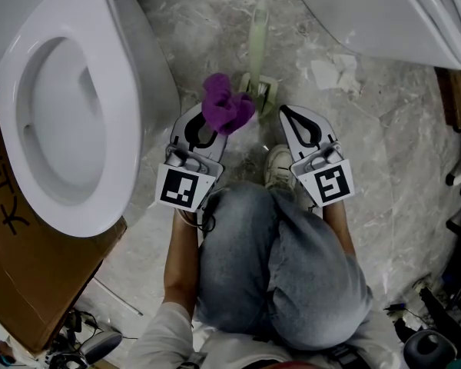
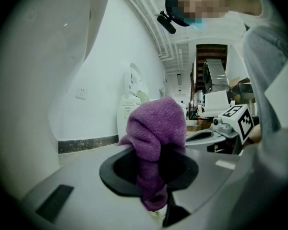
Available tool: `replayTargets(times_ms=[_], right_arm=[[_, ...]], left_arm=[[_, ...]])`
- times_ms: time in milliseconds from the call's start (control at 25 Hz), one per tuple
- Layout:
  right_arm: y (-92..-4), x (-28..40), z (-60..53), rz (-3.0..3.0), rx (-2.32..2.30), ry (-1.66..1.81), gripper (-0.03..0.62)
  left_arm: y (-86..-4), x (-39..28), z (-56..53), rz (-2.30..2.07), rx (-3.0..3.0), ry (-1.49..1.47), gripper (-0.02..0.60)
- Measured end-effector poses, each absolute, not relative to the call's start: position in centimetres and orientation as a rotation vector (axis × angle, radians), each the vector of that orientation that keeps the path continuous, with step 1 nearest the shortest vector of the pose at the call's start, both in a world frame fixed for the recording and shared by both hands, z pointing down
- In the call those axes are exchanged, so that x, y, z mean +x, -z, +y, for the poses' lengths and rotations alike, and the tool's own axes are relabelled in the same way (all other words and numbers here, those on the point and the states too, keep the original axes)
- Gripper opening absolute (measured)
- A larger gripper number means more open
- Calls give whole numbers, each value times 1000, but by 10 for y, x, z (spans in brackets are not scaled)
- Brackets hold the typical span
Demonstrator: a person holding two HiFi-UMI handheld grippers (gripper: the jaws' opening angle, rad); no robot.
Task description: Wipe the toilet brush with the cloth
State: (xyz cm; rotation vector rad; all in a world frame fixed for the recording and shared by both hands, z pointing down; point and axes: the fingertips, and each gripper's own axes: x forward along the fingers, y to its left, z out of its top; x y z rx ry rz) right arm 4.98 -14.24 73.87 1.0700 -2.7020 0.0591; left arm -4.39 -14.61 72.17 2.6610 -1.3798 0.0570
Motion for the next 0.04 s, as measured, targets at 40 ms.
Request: replayTargets(times_ms=[40], right_arm=[[-738,50,-143,-2701,1071,-58,-5]], left_arm=[[-722,-44,-146,-1379,2660,-58,87]])
